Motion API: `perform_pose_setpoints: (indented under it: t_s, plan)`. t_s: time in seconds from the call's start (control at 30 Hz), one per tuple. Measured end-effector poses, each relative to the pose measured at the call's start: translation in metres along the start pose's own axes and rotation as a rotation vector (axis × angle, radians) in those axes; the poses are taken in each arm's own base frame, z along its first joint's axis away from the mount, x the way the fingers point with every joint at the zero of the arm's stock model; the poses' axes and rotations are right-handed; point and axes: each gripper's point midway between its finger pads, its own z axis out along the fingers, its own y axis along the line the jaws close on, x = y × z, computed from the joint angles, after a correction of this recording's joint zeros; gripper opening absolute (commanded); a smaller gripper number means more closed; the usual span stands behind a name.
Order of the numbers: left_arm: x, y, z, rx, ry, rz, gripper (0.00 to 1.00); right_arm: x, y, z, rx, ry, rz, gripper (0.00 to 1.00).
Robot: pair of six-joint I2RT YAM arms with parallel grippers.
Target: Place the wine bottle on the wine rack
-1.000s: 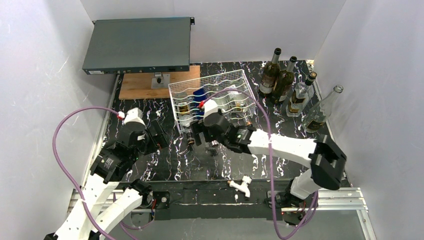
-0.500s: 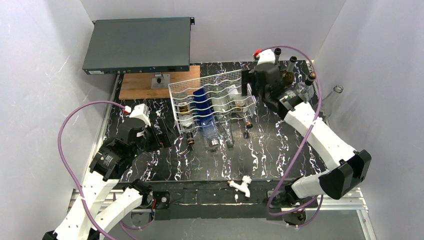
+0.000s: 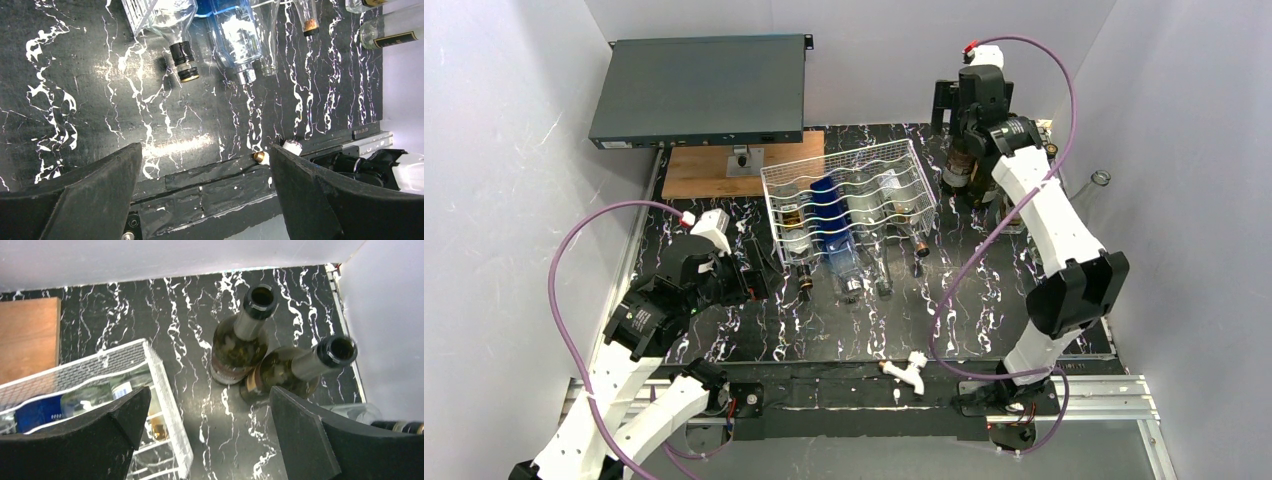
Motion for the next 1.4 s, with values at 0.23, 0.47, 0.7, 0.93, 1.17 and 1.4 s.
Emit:
perform_pose_setpoints:
  t_s: [0.23,0.47,0.7,0.93,1.17,1.4]
  plan:
    - [0.002,-0.003,0.000,0.019,0.015,0.000,0.98,-0.018,-0.012,0.029,0.033,-0.010,0.006,0.95]
    - [0.001,-0.008,-0.001,0.030,0.024,0.003,0.98,-0.026,-0.022,0.052,0.047,-0.016,0.022,0.87]
    - [-0.002,-0.011,-0.004,0.040,0.018,0.004,0.98,-0.009,-0.029,0.085,0.055,0.036,0.024,0.83]
    - [-0.002,-0.011,-0.005,0.040,0.019,0.003,0.98,0.006,-0.038,0.111,0.055,0.068,0.022,0.60]
    - [-0.003,-0.012,-0.006,0.048,0.020,0.003,0.98,0.012,-0.037,0.127,0.048,0.065,0.013,0.28]
    - [-0.002,-0.014,-0.007,0.057,0.025,0.000,0.98,0.010,-0.033,0.129,0.026,0.056,-0.003,0.01]
